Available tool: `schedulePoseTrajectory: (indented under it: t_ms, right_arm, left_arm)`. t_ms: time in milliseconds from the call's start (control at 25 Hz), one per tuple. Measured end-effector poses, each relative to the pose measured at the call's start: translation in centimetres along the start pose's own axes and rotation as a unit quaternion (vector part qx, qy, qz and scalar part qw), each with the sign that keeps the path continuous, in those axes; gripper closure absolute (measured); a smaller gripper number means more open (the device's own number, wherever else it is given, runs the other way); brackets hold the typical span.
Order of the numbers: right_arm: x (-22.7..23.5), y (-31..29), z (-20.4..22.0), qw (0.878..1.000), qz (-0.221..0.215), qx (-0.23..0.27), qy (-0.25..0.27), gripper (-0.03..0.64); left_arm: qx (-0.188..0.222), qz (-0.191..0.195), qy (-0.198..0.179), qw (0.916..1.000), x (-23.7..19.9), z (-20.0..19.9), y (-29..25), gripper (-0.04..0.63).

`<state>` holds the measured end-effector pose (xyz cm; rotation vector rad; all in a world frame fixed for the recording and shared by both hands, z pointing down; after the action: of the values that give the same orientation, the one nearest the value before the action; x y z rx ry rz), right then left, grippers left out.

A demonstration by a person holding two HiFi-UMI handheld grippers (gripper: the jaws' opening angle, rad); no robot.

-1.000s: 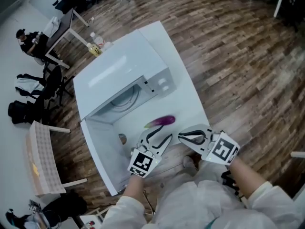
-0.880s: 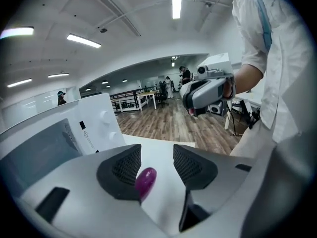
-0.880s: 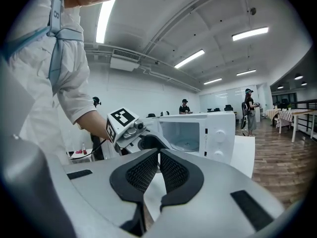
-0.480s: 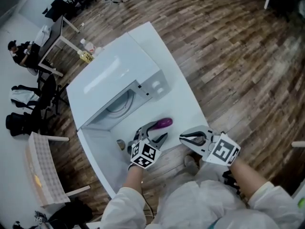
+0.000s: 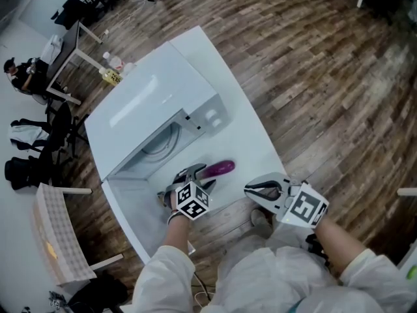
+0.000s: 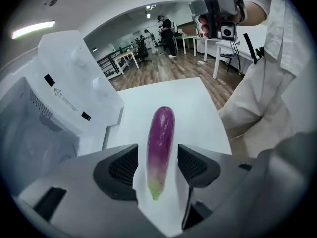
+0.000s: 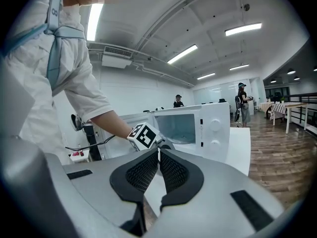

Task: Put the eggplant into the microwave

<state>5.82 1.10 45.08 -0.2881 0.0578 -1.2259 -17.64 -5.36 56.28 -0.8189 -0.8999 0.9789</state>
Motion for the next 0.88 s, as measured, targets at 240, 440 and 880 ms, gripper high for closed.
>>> schedulePoseTrajectory:
  t_ms: [240, 440, 880]
  right_arm:
    - [0.3, -0.3, 0.0, 1.000, -0.002, -0.007, -0.007, 0.581]
    - [0.6, -0.6, -0.1, 1.000, -0.006, -0.007, -0.006, 0.581]
    - [0.8, -1.1, -0.1, 1.000, -0.015, -0.001, -0.005, 0.581]
  left_arm:
    - [-0.013, 0.024, 0.005, 0.9996, -0.6, 0.9, -0.9, 0.385]
    - [-0.013, 0.023, 0.021, 0.9994, -0.7, 1.6, -1.3, 0.432]
    - [0.065, -0.017, 0.165, 0.9841, -0.2, 1.3, 1.2, 0.440]
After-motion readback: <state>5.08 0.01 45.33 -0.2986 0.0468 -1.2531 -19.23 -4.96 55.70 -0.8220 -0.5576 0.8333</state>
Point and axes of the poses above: the fingertips, and each gripper's own axes: y backward along the fingers, x to its right, z out of its underside, the point moved 10 cm from there along y, backward along the fingers
